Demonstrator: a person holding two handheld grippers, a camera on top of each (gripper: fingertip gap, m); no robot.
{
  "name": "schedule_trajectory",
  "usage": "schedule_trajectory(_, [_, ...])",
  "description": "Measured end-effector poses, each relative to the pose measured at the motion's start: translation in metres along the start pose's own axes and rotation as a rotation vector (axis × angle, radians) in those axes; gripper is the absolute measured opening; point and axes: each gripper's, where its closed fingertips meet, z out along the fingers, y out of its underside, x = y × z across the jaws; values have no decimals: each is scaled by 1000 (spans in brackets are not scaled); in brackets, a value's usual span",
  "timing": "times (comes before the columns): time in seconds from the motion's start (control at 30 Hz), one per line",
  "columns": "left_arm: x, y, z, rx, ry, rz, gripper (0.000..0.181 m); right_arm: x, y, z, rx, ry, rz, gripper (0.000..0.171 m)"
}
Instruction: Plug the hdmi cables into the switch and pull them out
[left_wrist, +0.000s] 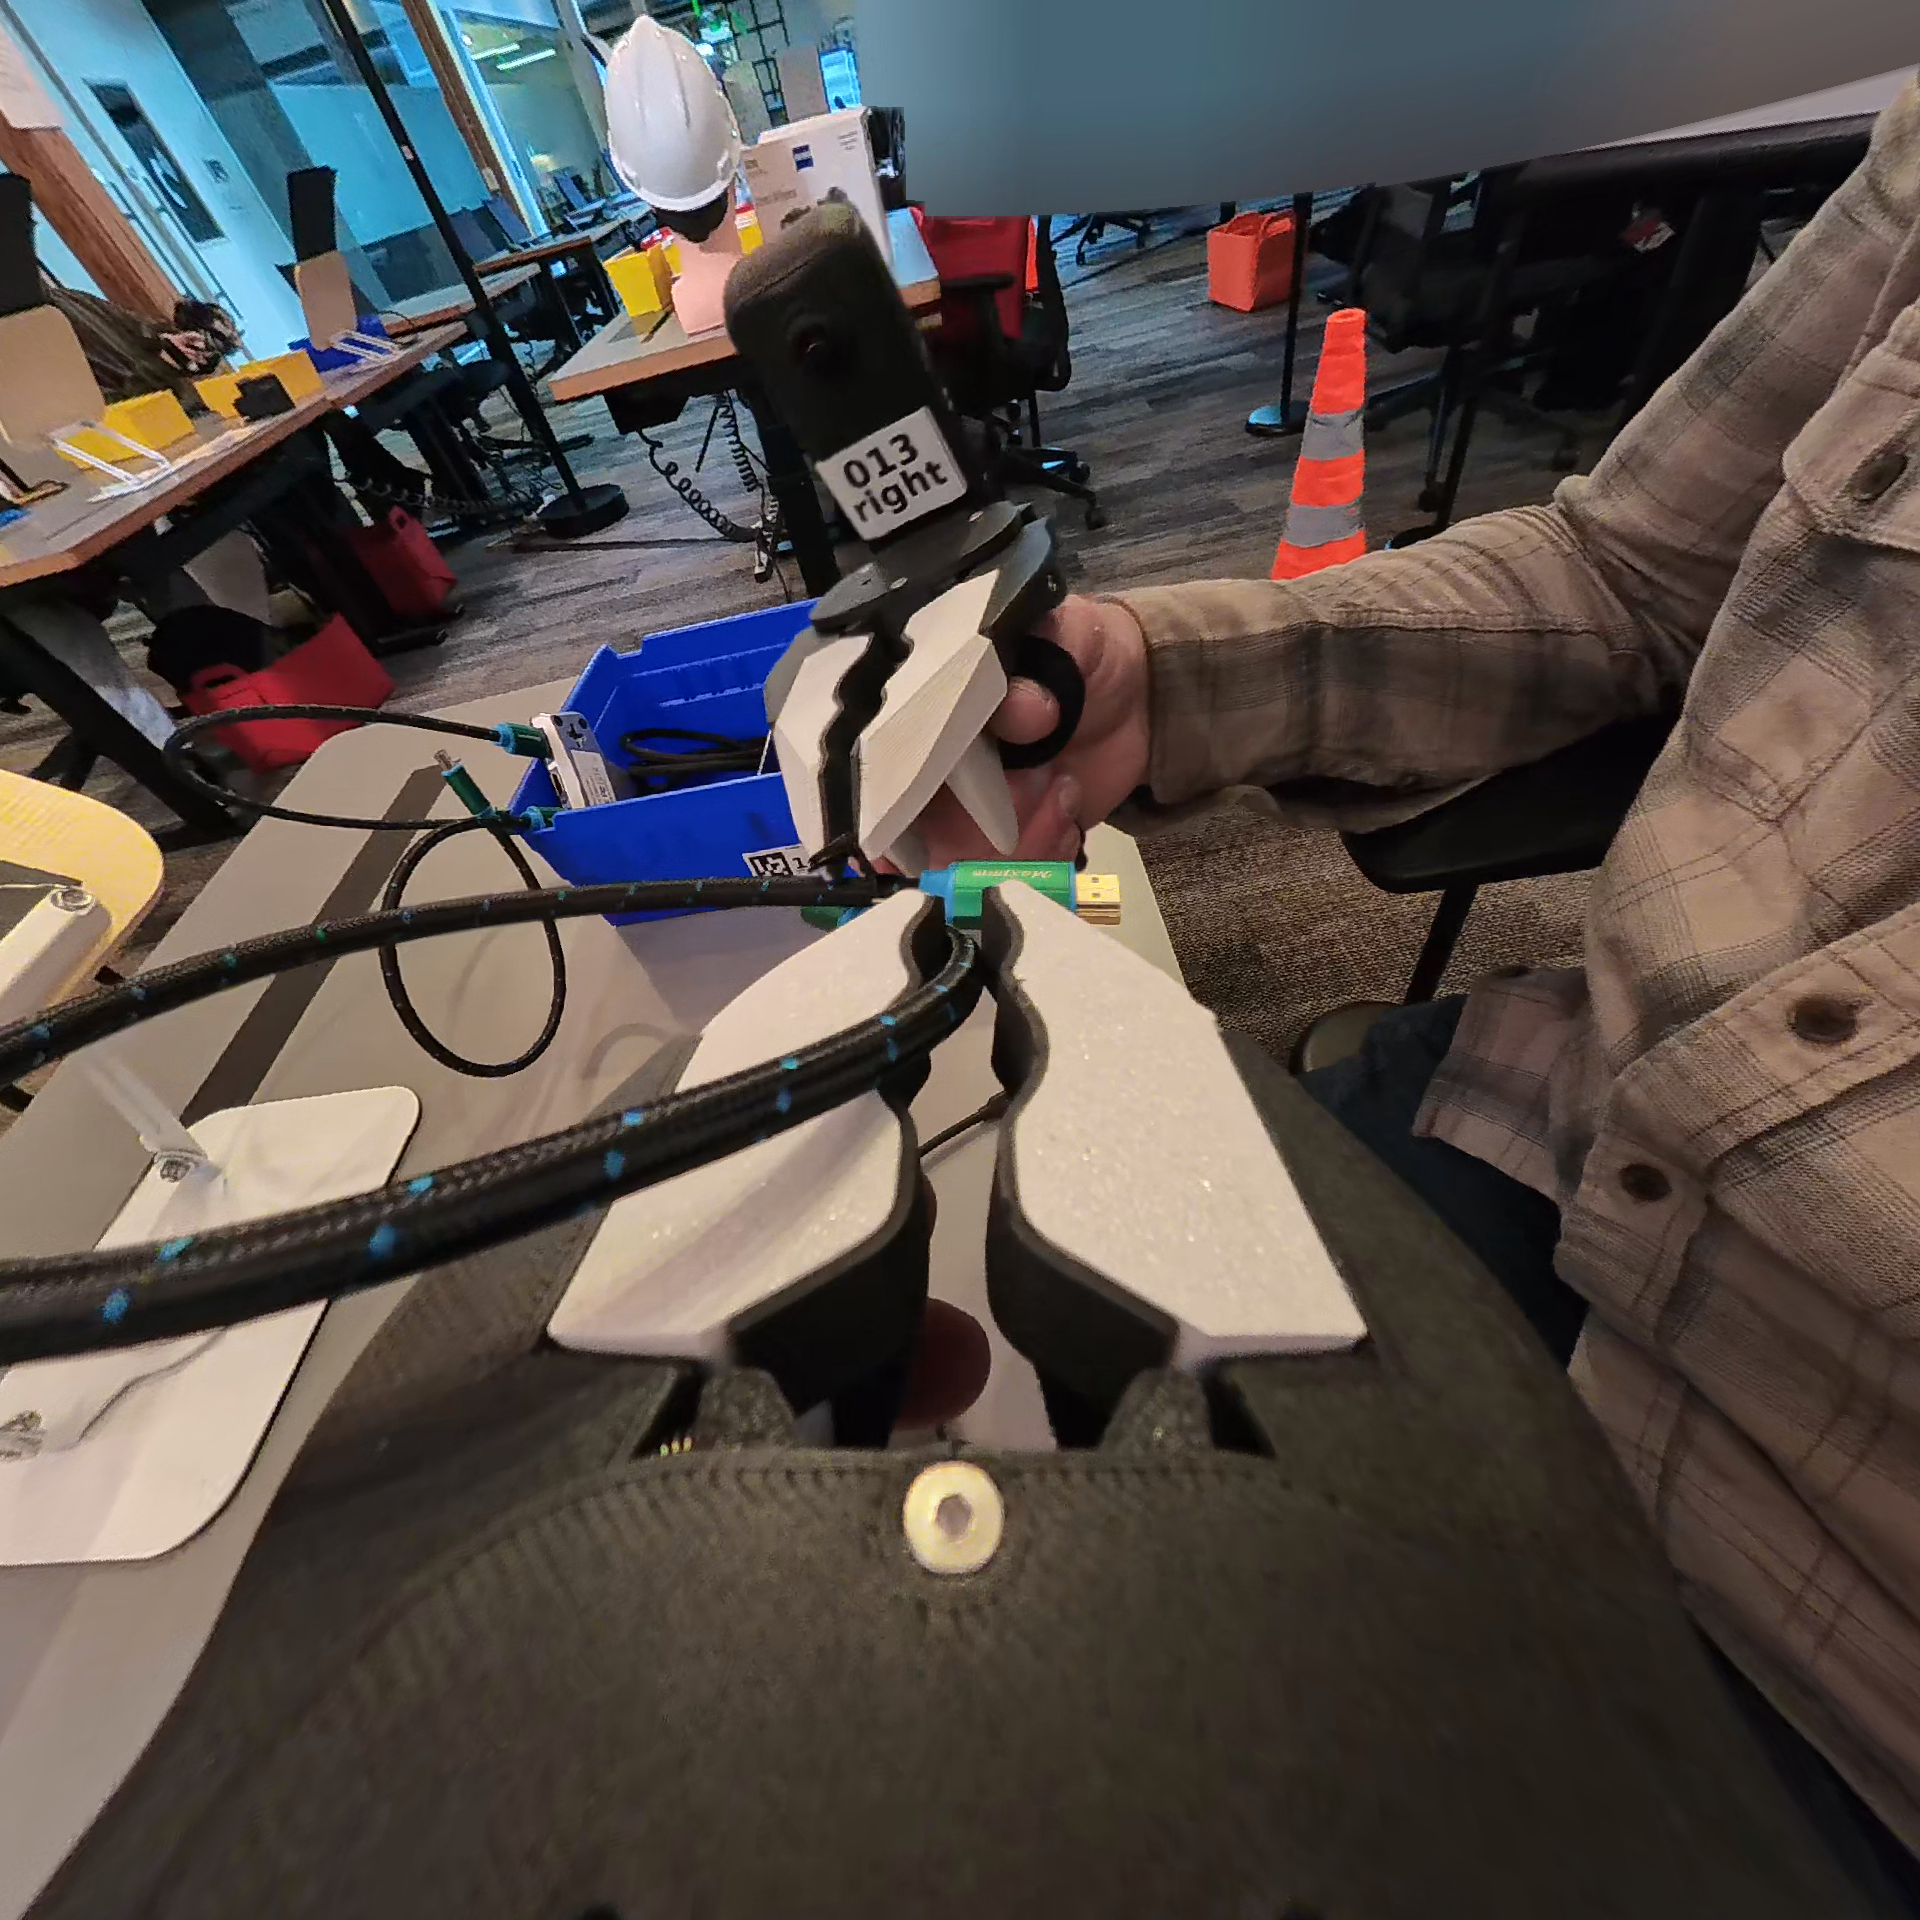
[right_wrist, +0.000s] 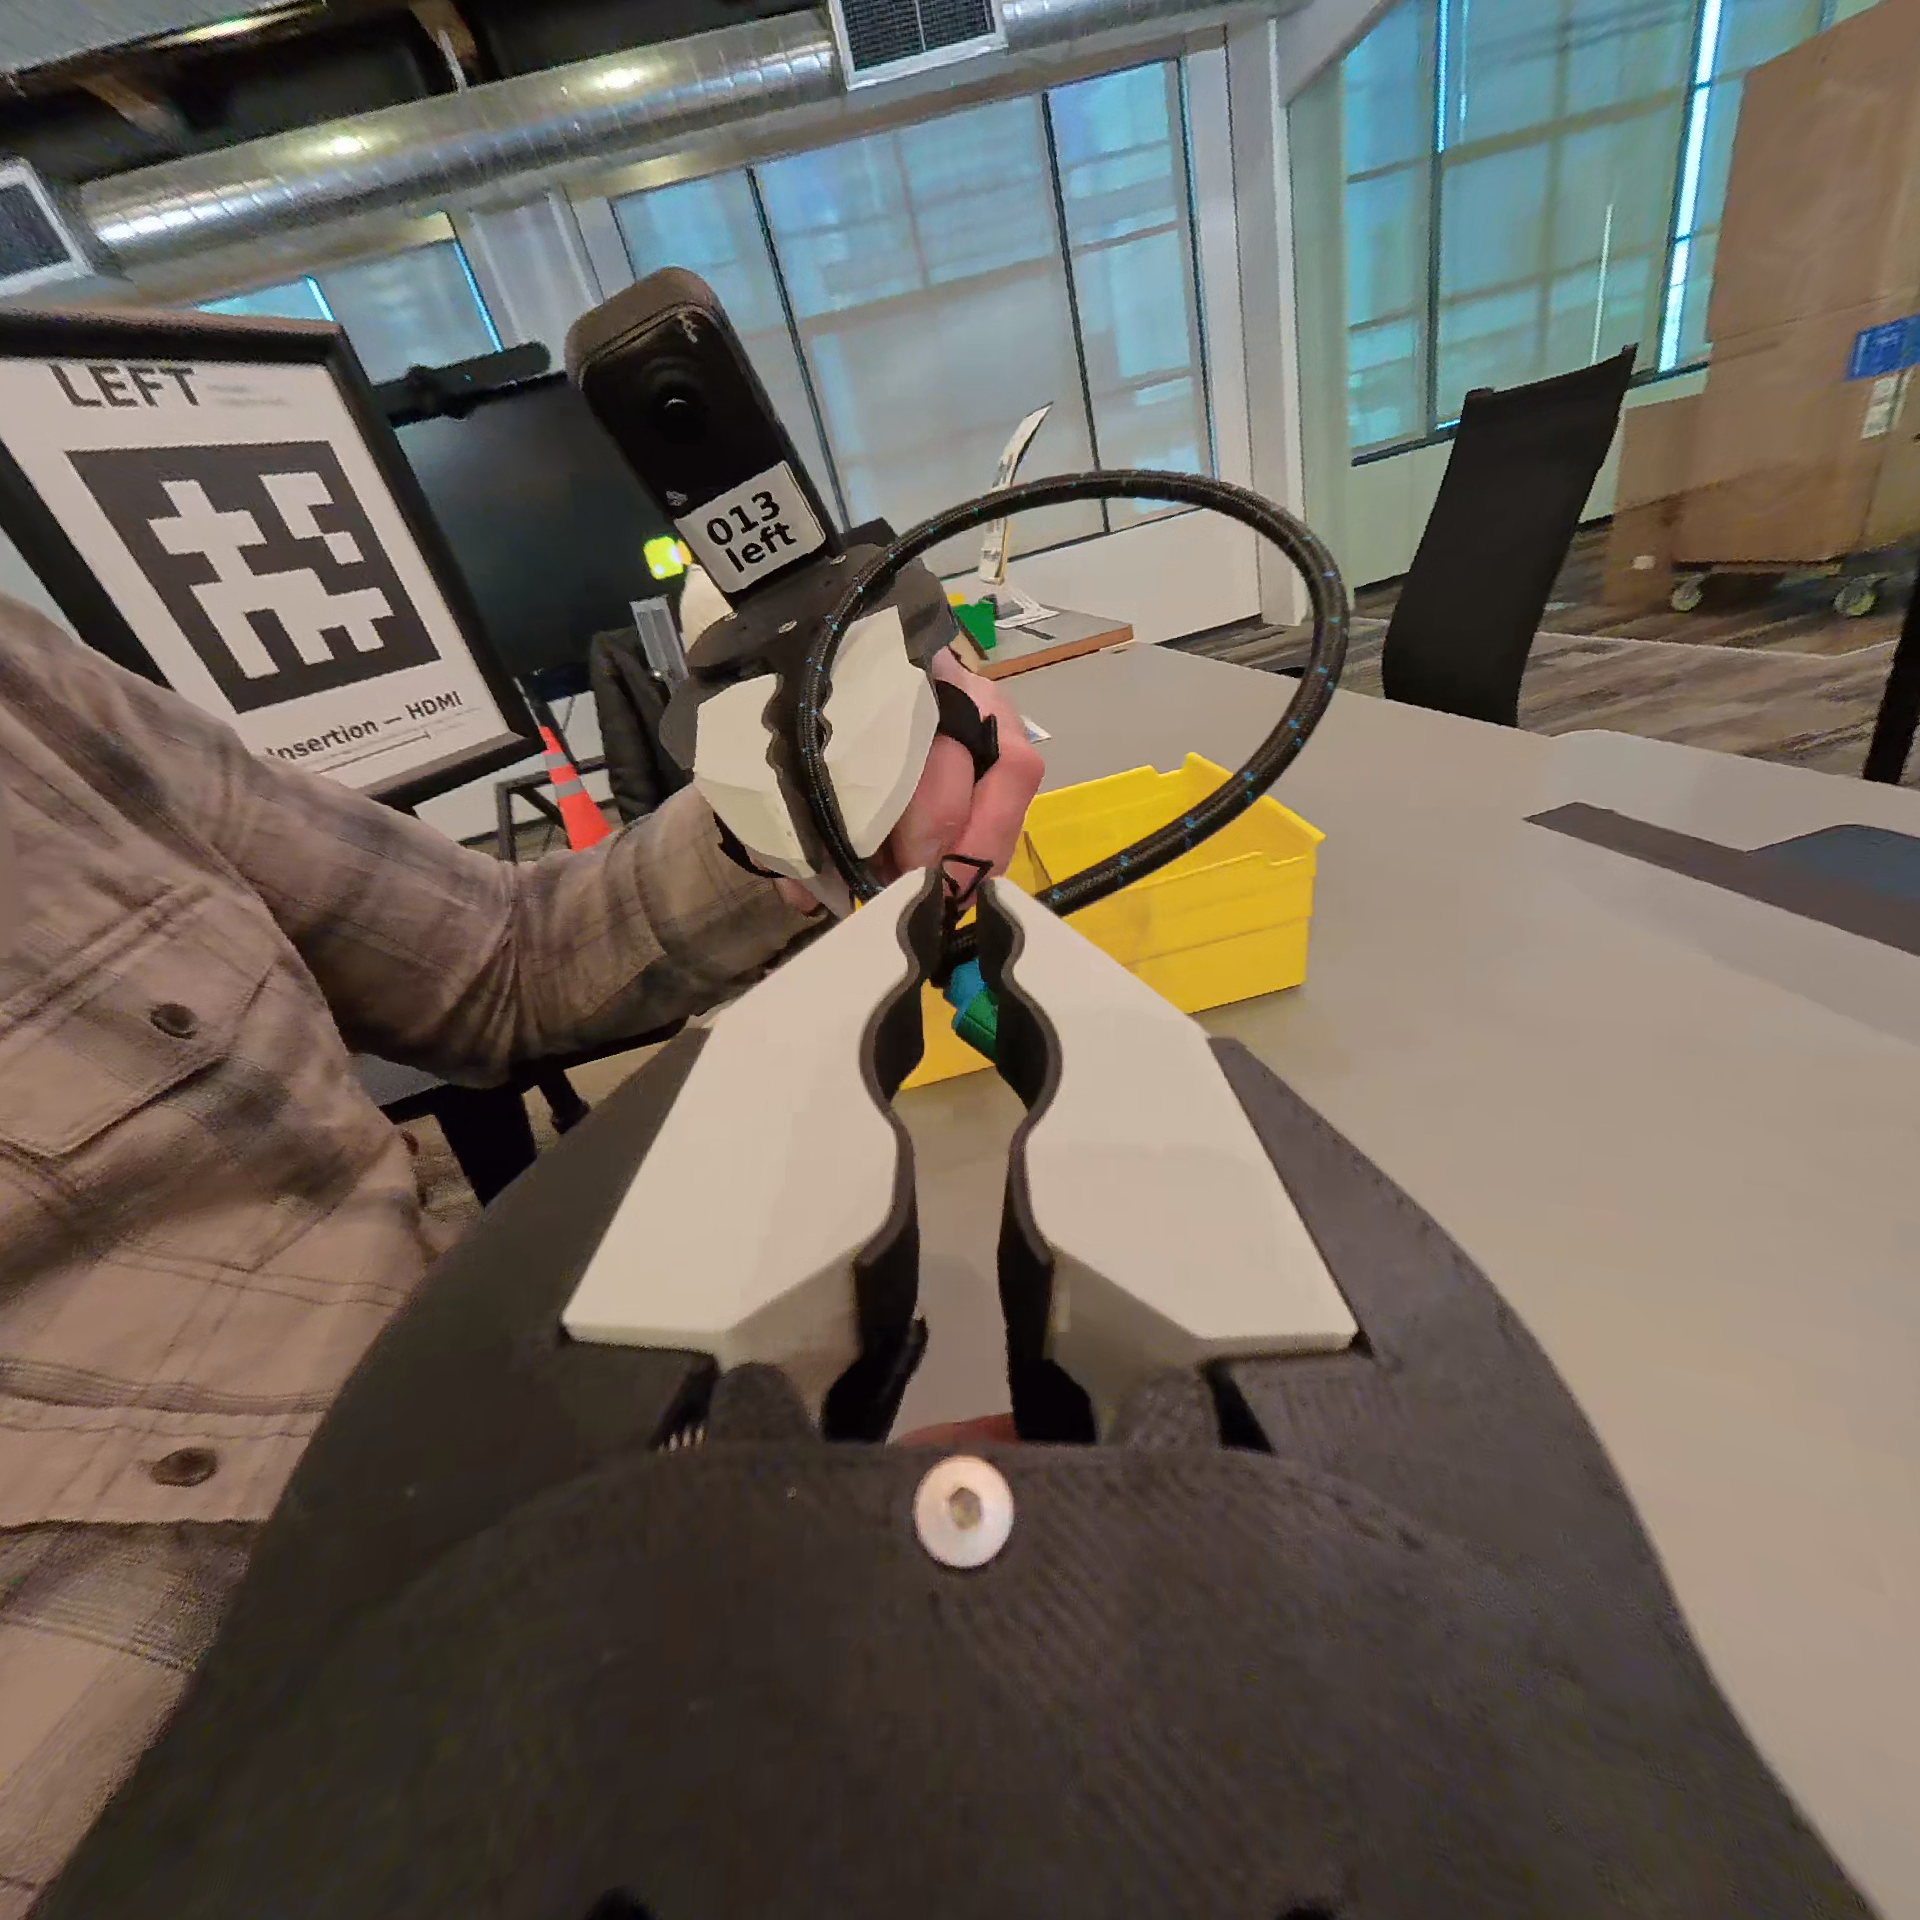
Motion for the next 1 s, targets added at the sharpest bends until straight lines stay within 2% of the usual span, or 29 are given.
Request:
schedule_trajectory(0.4, [3,-3,-1,14,9,8,6,-6,-3,0,67,-104,148,2])
schedule_trajectory(0.57, [1,-4,-3,22,2,2,6,-5,-7,0,90,-78,109,0])
schedule_trajectory(0.83, [-15,-2,-3,27,-70,-56,6,11,-13,1,-12,267,-322,0])
schedule_trajectory(0.97, [-21,1,1,27,-96,-108,6,20,-11,0,-173,491,-691,0])
schedule_trajectory(1.0, [-23,2,1,25,-101,-127,6,23,-9,-1,-246,565,-844,0])
